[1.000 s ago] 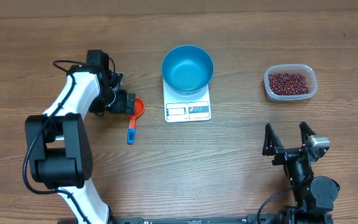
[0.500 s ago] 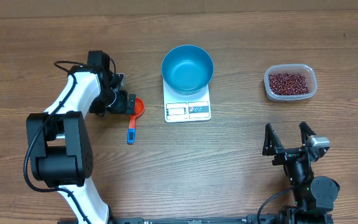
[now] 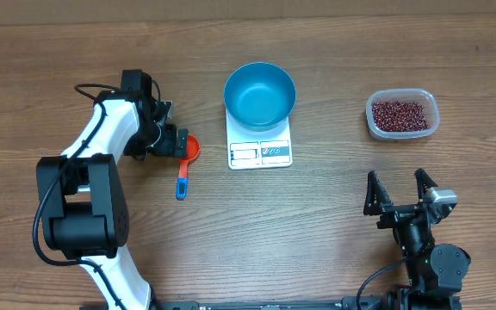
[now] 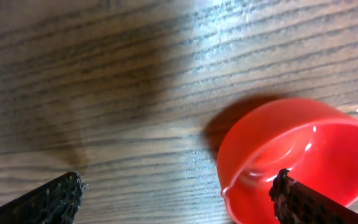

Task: Scoop item into bowl and weigh 150g on scale
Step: 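Lower the left gripper and close it on the red scoop's rim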

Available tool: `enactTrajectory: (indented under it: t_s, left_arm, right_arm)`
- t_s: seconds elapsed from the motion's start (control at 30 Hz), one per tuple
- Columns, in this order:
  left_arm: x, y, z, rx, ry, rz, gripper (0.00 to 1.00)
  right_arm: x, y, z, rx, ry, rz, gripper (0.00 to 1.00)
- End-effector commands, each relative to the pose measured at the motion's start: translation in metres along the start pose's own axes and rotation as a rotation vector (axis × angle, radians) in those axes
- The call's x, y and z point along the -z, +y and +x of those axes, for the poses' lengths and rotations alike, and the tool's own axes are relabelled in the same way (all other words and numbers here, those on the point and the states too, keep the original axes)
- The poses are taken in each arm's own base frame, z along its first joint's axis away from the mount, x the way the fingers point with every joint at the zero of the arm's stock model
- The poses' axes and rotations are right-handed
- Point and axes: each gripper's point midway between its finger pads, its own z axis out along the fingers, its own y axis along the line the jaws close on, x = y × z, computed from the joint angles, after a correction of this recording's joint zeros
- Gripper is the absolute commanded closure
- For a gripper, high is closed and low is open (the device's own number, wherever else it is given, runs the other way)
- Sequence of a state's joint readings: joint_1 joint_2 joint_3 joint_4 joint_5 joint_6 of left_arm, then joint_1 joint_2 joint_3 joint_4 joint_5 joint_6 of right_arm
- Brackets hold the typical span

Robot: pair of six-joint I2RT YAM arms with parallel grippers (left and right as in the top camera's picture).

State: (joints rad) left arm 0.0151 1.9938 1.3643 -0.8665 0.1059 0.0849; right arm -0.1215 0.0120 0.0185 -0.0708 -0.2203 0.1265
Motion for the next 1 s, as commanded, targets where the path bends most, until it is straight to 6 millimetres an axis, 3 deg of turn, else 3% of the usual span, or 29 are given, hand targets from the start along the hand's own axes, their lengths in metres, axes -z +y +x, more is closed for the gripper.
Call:
enactTrajectory:
  t_s: [0.0, 0.97]
  left_arm:
    - [-0.0027, -0.0006, -0.0035, -0.021, -0.005, 0.014, 0.00]
    - [-0.0058, -0.0007, -0.0009, -0.020, 0.000, 0.015, 0.01]
  right_arm:
    - [-0.0002, -0.0004, 0.0017, 0.004, -0.005, 0.002, 0.00]
    - [-0.0002, -0.0004, 0.0017, 0.004, -0.005, 0.002, 0.00]
